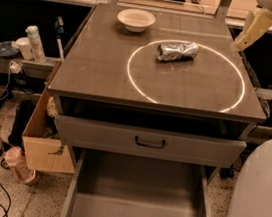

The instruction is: Place redbull can into middle drawer

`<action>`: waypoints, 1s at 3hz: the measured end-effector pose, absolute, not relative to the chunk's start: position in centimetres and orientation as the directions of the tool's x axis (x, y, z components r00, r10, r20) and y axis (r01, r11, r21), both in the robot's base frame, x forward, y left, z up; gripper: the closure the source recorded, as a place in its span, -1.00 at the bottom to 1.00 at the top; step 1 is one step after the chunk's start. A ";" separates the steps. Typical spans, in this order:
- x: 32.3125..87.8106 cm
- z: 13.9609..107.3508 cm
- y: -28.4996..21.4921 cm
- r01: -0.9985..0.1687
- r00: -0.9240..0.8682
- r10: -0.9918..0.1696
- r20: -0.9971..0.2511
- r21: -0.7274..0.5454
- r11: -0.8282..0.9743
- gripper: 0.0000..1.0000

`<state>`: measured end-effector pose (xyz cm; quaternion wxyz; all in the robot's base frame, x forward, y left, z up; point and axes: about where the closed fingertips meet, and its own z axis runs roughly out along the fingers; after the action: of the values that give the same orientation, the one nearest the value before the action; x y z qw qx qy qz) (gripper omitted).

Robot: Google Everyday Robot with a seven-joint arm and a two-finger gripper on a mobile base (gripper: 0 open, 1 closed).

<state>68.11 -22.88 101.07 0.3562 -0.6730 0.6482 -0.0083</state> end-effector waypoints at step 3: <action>71.8 100.7 -22.1 -0.833 0.131 -0.907 -0.401 -0.541 0.118 -1.00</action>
Offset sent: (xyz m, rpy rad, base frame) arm 0.0088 0.0062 0.0000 -0.0376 -0.0210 -0.0405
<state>71.84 -22.09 100.69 0.3570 -0.6619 0.6571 -0.0518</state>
